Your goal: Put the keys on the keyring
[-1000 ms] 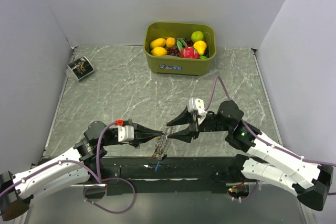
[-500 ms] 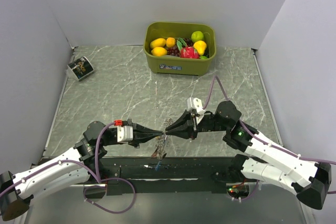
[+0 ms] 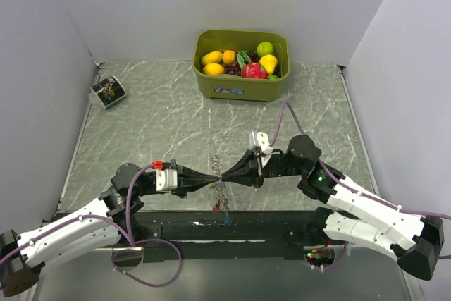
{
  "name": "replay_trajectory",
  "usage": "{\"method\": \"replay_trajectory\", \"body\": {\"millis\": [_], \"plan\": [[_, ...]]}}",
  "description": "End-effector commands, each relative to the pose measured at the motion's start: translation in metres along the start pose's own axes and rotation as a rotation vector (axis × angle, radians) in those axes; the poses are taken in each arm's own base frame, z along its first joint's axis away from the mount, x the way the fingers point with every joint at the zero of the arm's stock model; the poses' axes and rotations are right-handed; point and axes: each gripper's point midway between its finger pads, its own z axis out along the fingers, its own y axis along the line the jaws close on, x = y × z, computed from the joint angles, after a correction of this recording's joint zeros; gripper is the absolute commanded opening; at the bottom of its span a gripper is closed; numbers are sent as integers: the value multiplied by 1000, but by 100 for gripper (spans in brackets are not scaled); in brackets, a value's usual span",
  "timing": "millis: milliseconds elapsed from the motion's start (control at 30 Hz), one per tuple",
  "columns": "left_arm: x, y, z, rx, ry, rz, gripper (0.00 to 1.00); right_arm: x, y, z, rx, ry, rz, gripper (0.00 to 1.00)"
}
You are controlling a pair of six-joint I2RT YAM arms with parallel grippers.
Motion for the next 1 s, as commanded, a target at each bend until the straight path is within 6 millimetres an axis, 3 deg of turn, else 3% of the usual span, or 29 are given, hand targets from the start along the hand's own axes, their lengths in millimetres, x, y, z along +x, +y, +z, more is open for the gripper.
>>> {"method": "replay_trajectory", "body": {"millis": [0,67,367,400,533,567,633,833,967], "plan": [[-29,-4,3,29,-104,49,1,-11,-2,1,9,-25,-22,6],[-29,-4,4,32,-99,46,1,-13,-2,1,14,-28,-21,0],[-16,0,3,8,-25,17,1,-11,-8,0,48,2,-9,0],[-16,2,2,-2,-13,15,4,-10,-9,-1,55,6,-14,0],[-5,13,-2,-66,80,-8,34,-7,-16,-3,94,61,-27,0],[6,14,-5,-81,126,-18,38,-4,-18,-4,102,80,-22,0],[7,18,-7,-100,151,-20,44,1,-21,-6,115,120,-24,0],[22,21,-7,-95,259,-35,53,19,-30,-10,151,237,-8,0],[35,19,-4,-49,349,-44,50,29,-37,-12,178,305,12,0]]}}
